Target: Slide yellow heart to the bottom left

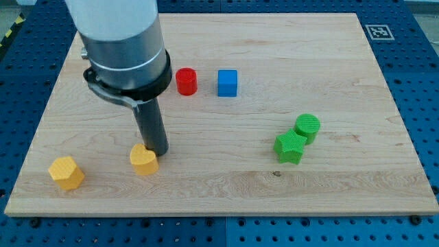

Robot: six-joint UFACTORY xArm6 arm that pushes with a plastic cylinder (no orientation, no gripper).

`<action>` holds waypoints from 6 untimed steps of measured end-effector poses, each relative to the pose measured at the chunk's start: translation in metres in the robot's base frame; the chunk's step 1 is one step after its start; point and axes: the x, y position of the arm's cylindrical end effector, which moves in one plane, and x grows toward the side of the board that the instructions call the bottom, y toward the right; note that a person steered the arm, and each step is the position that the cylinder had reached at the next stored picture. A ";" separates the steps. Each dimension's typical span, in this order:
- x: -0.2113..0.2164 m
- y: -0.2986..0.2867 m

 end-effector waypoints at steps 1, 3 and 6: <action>0.020 -0.010; 0.032 -0.008; 0.068 0.000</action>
